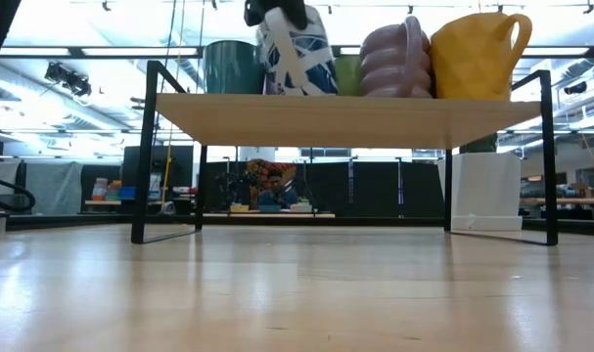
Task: Place coffee mugs
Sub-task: Put the white-blue patterned mug on the shelf
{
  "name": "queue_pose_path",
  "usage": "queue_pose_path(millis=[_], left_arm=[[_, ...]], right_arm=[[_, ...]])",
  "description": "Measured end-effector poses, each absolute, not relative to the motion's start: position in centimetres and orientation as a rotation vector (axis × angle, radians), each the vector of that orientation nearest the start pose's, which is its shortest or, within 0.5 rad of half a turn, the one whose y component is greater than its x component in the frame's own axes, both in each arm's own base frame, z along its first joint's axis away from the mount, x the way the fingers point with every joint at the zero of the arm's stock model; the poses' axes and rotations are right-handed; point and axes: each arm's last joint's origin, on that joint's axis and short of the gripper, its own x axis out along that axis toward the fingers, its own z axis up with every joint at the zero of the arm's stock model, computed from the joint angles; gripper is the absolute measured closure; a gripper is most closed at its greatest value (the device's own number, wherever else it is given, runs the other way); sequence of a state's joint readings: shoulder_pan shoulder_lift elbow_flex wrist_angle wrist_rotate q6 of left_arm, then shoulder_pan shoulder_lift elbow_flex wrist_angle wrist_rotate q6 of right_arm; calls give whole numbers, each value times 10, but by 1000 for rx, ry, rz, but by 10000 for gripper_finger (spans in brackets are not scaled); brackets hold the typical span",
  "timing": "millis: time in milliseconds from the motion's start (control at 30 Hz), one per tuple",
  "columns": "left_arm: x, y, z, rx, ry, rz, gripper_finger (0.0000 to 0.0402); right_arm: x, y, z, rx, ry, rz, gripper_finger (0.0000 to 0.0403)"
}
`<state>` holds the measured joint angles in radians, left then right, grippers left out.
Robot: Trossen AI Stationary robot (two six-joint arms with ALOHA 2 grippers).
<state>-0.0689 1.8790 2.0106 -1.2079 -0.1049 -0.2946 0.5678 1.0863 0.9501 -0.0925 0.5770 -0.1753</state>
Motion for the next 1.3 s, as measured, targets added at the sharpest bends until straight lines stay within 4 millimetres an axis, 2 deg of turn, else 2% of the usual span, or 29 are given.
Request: queue_pose_path(millis=[433, 967, 1167, 1300], left_arm=[[388, -24, 366, -167, 966, 168, 276], [394, -21, 371, -158, 863, 259, 276], [400, -23, 376, -166, 800, 205, 276], [400, -32, 378, -84, 789, 115, 276]], right_arm=[[208, 114, 340, -288, 213, 9, 210], [208, 114, 340, -288, 213, 12, 210], [208, 114, 340, -288, 214, 12, 210], [208, 115, 340, -291, 215, 16, 210]])
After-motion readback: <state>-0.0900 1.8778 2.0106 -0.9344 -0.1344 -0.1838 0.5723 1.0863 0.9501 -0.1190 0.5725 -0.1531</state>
